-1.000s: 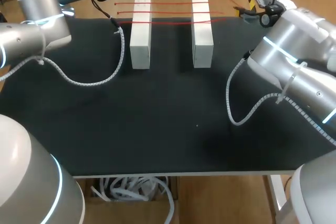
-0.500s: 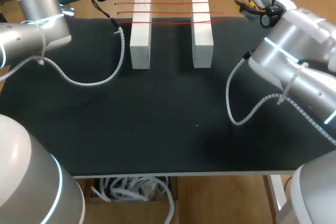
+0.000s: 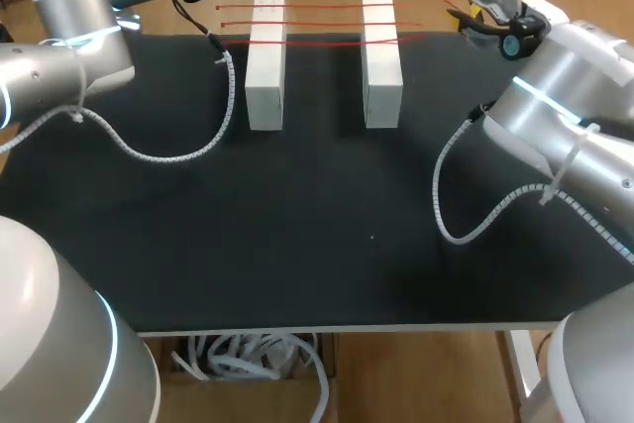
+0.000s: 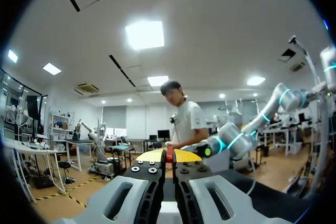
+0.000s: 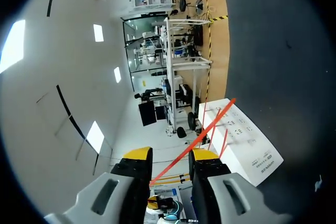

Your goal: Grab the tape and strap the tape.

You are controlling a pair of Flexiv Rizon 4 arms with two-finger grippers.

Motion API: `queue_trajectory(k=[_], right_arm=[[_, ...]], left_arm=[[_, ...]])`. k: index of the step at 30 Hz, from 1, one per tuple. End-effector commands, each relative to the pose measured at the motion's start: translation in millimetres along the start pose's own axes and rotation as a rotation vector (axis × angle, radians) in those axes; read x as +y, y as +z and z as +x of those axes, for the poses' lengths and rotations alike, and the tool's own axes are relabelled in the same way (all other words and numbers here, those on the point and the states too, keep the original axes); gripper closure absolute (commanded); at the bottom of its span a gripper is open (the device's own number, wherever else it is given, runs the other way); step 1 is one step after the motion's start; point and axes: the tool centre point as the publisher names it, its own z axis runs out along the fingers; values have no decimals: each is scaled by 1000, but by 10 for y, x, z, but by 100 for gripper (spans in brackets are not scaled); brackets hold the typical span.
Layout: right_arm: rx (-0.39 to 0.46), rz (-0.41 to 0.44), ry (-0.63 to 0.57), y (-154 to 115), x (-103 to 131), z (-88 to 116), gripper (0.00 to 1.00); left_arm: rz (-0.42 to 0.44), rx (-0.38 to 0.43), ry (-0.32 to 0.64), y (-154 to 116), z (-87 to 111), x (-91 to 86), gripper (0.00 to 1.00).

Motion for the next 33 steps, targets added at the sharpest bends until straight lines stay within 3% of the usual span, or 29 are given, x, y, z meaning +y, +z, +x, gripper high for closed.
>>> queue_trajectory(k=[1,3,8,10,20,22,25,26,33], right_arm=[[-3,3,-1,-57,21,16,68],[0,-5,-1,-56,35,19,72],[5,-10,-2,-49,44,25,70],[5,-11,-3,-49,44,25,77],[11,-23,-2,-31,67,23,78],[15,-23,-4,-27,70,28,85],[16,-26,-6,-24,73,33,85],[18,-27,-6,-24,73,33,99],[15,-32,-7,-25,82,32,100]], left_arm=[[-1,-5,2,3,20,-4,100],[-1,-5,2,3,20,-4,100],[-1,-5,2,3,20,-4,100],[-1,-5,2,3,20,-4,100],[-1,-5,2,3,20,-4,100],[-1,-5,2,3,20,-4,100],[-1,-5,2,3,20,-4,100],[-1,-5,2,3,20,-4,100],[-1,-5,2,3,20,-4,100]])
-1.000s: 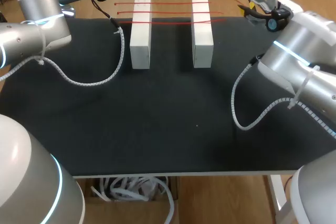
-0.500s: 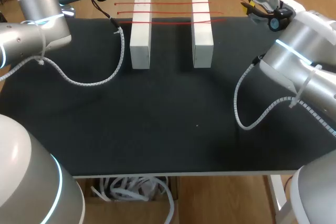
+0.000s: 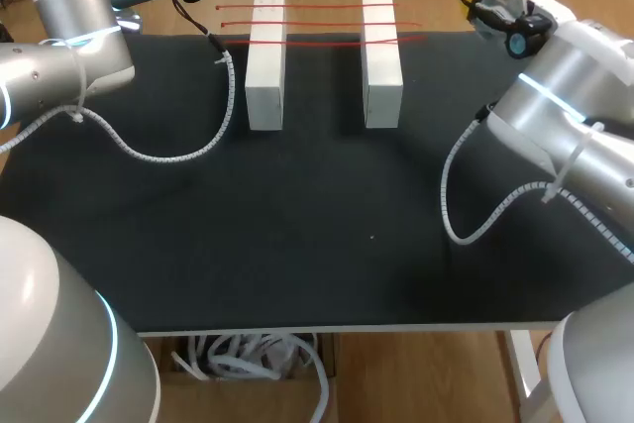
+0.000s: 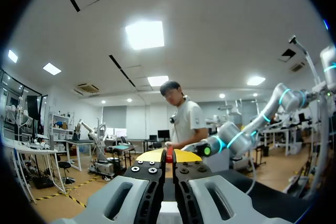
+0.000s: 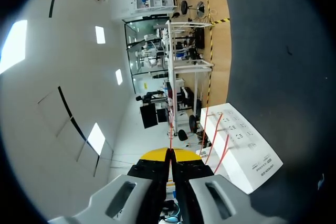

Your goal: Grab the tape and strap the tape.

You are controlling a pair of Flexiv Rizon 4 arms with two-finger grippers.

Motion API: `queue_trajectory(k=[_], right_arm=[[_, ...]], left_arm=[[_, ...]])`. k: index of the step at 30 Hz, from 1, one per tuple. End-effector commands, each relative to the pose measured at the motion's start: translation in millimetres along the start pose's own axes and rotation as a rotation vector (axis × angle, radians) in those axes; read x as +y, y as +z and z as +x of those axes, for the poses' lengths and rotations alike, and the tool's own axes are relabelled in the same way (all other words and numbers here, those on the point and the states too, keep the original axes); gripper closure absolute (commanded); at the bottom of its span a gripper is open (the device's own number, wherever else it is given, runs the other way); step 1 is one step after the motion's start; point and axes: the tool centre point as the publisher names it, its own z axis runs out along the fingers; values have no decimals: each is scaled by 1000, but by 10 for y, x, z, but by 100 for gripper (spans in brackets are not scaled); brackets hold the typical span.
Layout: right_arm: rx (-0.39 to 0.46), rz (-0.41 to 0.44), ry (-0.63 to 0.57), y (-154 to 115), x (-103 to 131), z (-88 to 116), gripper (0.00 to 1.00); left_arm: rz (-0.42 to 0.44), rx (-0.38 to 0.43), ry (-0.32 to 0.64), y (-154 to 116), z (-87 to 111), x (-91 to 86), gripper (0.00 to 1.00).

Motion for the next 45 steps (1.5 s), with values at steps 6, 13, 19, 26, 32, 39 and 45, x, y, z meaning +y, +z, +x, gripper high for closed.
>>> queue_trajectory(k=[6,13,19,26,32,39,45], right_arm=[[14,-13,-2,25,16,11,100],[26,-36,4,39,40,15,90],[75,-91,52,34,60,2,78],[94,-124,91,32,27,-15,70],[98,-196,172,-34,3,-46,90],[101,-227,197,-148,-11,-30,83],[86,-249,181,-178,37,-69,80]], left_arm=[[-1,-5,2,3,20,-4,100],[-1,-5,2,3,20,-4,100],[-1,-5,2,3,20,-4,100],[-1,-5,2,3,20,-4,100],[-1,-5,2,3,20,-4,100],[-1,-5,2,3,20,-4,100],[-1,-5,2,3,20,-4,100]])
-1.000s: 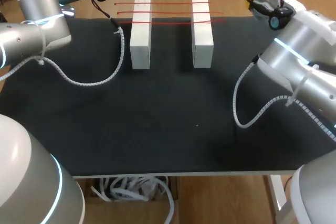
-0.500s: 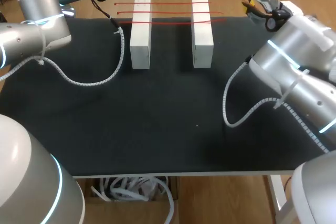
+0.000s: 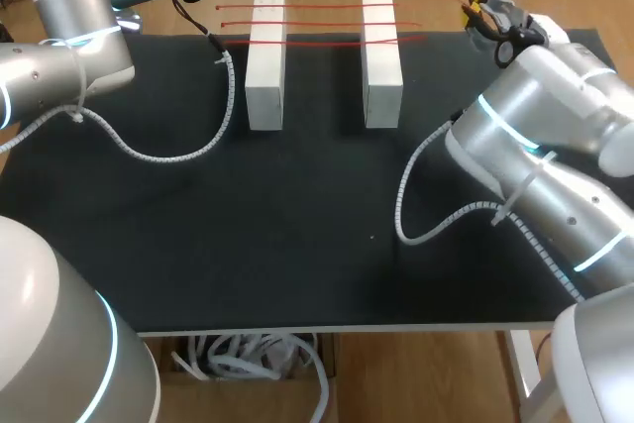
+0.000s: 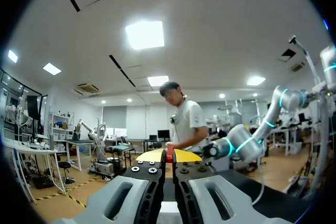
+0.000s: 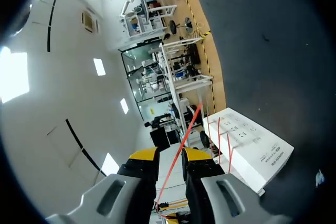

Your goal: Grab the tape and strap the tape.

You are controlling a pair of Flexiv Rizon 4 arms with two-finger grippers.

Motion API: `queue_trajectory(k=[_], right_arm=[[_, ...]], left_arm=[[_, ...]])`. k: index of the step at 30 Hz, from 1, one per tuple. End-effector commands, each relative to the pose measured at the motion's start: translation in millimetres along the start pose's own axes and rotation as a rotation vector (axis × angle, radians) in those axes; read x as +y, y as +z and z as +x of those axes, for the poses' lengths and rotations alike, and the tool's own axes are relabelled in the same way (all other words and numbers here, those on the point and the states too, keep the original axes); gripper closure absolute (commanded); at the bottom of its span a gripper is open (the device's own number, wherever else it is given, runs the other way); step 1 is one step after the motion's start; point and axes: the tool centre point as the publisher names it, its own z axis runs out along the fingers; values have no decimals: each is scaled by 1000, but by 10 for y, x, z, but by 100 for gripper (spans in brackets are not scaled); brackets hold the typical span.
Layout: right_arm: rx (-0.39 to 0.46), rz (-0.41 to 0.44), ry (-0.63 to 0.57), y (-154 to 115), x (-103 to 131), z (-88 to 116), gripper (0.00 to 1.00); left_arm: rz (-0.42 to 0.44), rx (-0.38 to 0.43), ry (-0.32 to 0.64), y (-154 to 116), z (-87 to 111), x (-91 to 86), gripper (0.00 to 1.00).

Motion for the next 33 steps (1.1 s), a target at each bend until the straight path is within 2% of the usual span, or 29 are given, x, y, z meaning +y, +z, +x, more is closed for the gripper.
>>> queue_trajectory(k=[1,7,10,13,21,24,27,29,31,33], right_arm=[[26,-41,0,-12,-16,-33,80],[40,-38,-8,26,-20,-5,82],[44,-38,-20,53,-5,4,77],[49,-38,-27,89,10,11,80],[45,-28,-42,100,6,-3,78],[43,-30,-44,97,20,-14,82],[46,-31,-48,101,32,-6,77],[48,-31,-52,115,43,-3,81],[51,-33,-55,129,52,0,80],[54,-29,-63,138,51,7,88]], left_arm=[[-1,-5,2,2,20,-4,100],[-1,-5,2,2,20,-4,100],[-1,-5,2,2,20,-4,100],[-1,-5,2,2,20,-4,100],[-1,-5,2,2,20,-4,100],[-1,-5,2,2,20,-4,100],[-1,-5,2,2,20,-4,100],[-1,-5,2,2,20,-4,100],[-1,-5,2,2,20,-4,100],[-1,-5,2,2,20,-4,100]])
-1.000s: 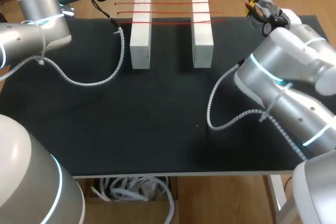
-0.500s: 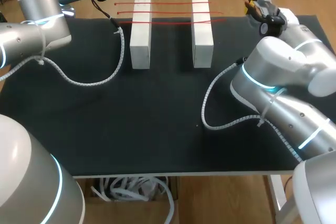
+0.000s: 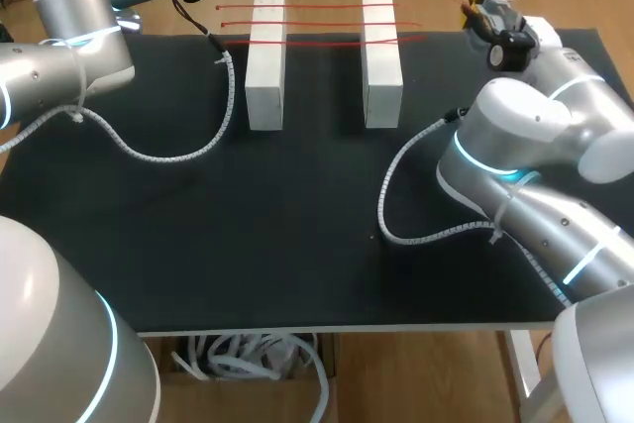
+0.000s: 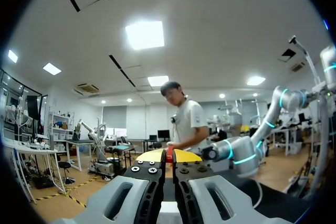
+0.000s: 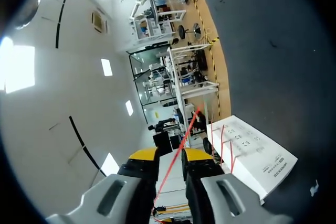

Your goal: Grab the tape and strap the tape.

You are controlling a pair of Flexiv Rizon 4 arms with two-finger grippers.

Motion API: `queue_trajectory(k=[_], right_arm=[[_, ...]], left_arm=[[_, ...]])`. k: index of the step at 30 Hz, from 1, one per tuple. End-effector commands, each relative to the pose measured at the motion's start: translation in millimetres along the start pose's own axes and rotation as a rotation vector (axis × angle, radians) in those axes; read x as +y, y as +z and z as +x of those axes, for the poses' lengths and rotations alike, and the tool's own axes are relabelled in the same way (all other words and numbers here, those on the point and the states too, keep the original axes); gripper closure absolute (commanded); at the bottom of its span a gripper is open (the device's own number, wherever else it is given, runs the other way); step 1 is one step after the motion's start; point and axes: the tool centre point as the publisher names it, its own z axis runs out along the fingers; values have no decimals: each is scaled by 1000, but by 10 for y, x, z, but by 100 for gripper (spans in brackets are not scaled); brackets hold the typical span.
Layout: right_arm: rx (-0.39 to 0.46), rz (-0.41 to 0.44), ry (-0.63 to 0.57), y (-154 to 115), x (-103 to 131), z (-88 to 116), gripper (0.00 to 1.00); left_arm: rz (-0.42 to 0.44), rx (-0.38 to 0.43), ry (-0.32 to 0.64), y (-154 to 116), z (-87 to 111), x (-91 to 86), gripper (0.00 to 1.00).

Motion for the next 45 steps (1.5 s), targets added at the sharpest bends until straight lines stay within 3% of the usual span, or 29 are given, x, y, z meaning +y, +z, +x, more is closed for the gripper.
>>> queue_trajectory(k=[1,2,6,9,11,16,17,41,45], right_arm=[[4,7,-10,35,6,10,87],[4,8,-10,35,5,11,82],[4,10,-12,35,2,11,89],[4,13,-15,39,-4,12,82],[6,14,-16,46,-10,15,91],[7,19,-19,56,-13,17,91],[6,19,-20,57,-13,18,100],[-19,60,-68,74,-1,37,100],[-30,81,-98,76,-25,58,100]], left_arm=[[-1,-5,2,3,20,-4,100],[-1,-5,2,3,20,-4,100],[-1,-5,2,3,20,-4,100],[-1,-5,2,3,20,-4,100],[-1,-5,2,3,20,-4,100],[-1,-5,2,3,20,-4,100],[-1,-5,2,3,20,-4,100],[-1,-5,2,3,20,-4,100],[-135,-15,47,10,18,-2,100]])
